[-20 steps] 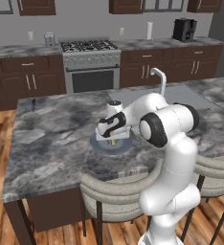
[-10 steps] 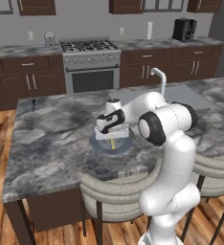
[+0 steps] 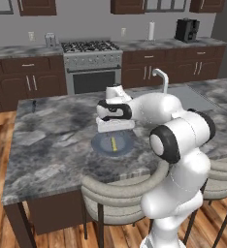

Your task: Retrieve the butter from the fridge and place it on a plate on the dining table. Then retrieve the butter knife by the fridge and place it near the plate.

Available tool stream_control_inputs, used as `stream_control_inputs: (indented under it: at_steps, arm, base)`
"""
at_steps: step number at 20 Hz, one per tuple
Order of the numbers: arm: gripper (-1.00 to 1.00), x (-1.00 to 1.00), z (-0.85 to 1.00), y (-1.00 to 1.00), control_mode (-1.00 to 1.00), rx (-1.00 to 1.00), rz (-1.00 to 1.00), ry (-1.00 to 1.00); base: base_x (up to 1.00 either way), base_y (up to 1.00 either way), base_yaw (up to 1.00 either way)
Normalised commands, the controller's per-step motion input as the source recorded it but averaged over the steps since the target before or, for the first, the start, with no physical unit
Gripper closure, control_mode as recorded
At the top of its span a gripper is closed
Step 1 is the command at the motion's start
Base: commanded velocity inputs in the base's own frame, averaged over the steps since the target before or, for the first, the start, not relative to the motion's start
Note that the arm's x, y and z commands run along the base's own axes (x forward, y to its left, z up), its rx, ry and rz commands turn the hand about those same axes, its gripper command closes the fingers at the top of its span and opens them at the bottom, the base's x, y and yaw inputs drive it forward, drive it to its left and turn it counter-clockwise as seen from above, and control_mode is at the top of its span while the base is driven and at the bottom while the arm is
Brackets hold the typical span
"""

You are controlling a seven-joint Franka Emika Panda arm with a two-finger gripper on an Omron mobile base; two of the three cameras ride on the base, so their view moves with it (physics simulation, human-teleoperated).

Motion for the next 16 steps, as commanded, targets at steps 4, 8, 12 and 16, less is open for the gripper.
stream_control_inputs:
  at_steps: [4, 8, 12, 16]
  arm:
    - [-1.00, -1.00, 0.88, -0.08, -1.00, -0.02, 0.00, 0.02]
    - [-1.00, -1.00, 0.92, -0.03, -1.00, -0.01, 0.03, 0.00]
    - [-1.00, -1.00, 0.71, -0.11, -1.00, -0.03, 0.04, 0.00]
    - [-1.00, -1.00, 0.52, -0.29, -1.00, -0.06, 0.01, 0.00]
  base:
    - [0.00, 0.00, 0.00]
    - [0.00, 0.00, 0.00]
    - [0.00, 0.00, 0.00]
    - [0.00, 0.00, 0.00]
